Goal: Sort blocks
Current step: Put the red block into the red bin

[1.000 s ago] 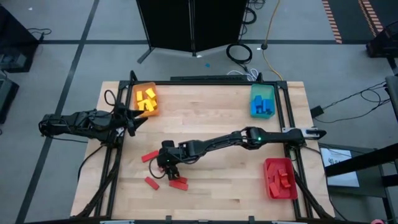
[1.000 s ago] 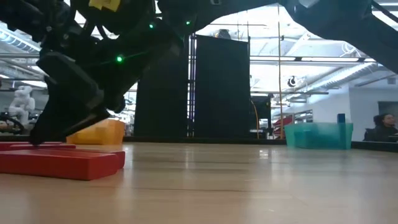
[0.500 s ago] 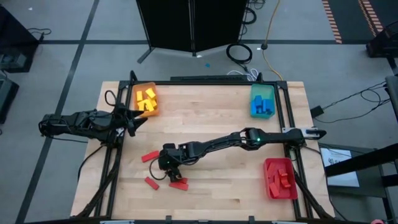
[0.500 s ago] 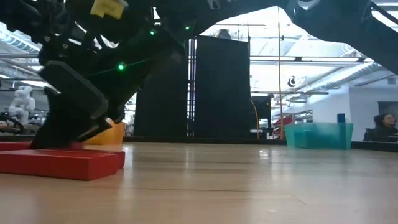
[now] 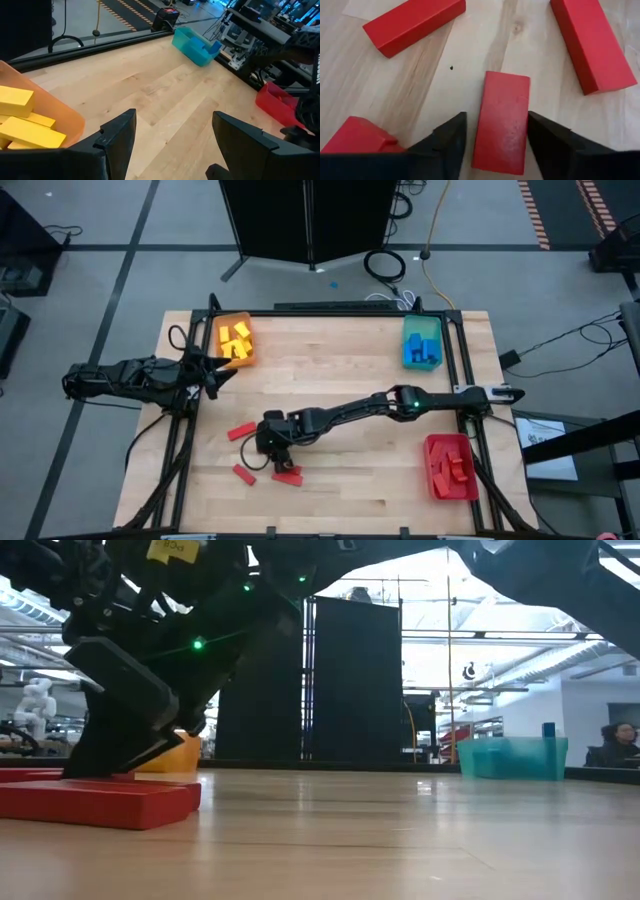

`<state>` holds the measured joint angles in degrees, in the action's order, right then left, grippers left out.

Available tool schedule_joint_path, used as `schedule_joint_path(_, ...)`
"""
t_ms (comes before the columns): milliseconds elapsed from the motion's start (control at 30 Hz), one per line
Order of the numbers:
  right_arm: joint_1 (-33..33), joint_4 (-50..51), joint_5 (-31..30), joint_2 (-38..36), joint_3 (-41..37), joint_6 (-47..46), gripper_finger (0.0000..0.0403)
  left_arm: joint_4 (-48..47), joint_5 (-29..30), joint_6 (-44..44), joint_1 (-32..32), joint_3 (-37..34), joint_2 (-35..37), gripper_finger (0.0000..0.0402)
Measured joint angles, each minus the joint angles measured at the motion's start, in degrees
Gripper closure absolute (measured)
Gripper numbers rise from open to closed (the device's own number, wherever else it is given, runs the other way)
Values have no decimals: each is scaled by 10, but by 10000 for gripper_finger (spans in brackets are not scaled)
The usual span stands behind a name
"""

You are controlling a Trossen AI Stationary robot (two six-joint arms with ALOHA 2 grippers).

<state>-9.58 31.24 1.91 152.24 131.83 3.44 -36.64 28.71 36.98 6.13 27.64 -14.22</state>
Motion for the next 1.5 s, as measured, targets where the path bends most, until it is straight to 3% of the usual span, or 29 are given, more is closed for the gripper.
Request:
schedule_joint_path(200, 0, 20, -19, -2, 0, -34, 311, 0, 0, 0, 0, 0, 0, 143)
schedule_joint_path(500, 1, 37, -26, -10, 0, -103, 313, 0, 0, -2, 0, 0, 0, 143)
schedule_joint_path(833, 3, 94, -59, -89, -1, -101, 313, 0, 0, -2, 0, 0, 0, 143)
schedule_joint_path(1500, -25, 472, -113, -259, -1, -120, 313, 1, 0, 1, 0, 0, 0, 143)
